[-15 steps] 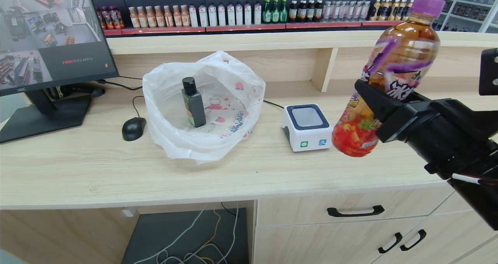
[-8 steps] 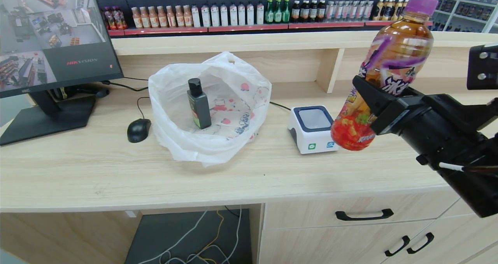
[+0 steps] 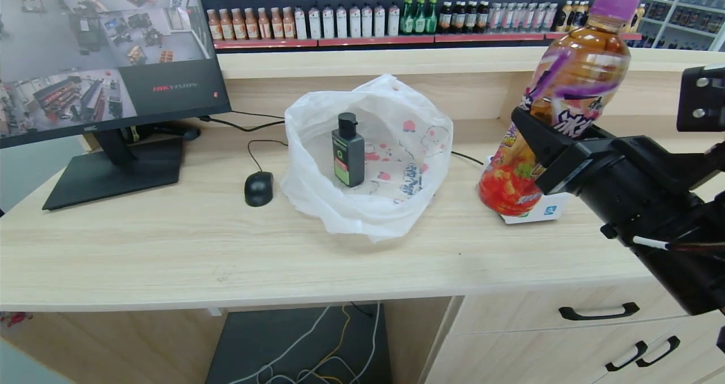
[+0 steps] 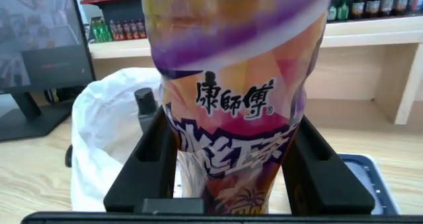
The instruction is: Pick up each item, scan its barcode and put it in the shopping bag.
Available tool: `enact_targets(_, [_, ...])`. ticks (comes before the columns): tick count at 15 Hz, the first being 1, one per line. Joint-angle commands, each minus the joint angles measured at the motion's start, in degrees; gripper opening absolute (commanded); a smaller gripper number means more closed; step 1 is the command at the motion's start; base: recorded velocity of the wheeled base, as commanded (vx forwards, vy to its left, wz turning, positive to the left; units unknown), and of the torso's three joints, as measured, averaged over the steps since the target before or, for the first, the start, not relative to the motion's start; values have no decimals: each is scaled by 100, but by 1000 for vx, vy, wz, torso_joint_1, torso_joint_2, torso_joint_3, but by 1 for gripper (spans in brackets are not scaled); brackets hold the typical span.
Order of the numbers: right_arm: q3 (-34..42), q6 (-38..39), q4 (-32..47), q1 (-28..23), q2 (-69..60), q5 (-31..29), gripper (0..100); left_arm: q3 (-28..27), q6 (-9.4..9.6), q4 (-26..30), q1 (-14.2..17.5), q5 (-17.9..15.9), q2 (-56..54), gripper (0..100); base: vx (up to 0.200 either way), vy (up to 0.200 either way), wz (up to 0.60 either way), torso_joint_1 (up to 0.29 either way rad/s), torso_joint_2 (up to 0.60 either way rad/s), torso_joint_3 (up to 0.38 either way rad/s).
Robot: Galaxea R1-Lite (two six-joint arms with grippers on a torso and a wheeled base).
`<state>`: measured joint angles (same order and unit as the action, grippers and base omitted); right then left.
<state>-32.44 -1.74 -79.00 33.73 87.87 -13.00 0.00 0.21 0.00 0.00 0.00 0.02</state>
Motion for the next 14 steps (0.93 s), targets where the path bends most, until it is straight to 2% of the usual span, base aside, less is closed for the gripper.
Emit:
enact_targets(1, [27, 25, -11, -7, 143, -10, 0, 0, -3, 0, 0, 0, -2, 100, 0, 200, 0, 2, 2, 7])
enact_targets(3, [-17, 60, -28, -68, 248, -19, 0, 0, 6, 0, 0, 0, -2, 100, 0, 200, 0, 2, 2, 2])
enact_targets(6, [-131, 60, -63, -95, 345, -10, 0, 0, 6, 0, 0, 0, -2, 100, 0, 0, 0, 0, 0, 0])
enact_targets(9, [-755, 25, 68, -95, 556, -28, 0, 0, 6, 0, 0, 0, -2, 100, 0, 0, 0, 0, 0, 0])
enact_targets(12, [-1388, -54, 605, -77, 802, -36, 0, 0, 6, 0, 0, 0, -2, 100, 0, 0, 0, 0, 0, 0])
enact_targets(14, [-1959, -142, 930, -244, 1127, -10, 0, 0, 6, 0, 0, 0, -2, 100, 0, 0, 0, 0, 0, 0])
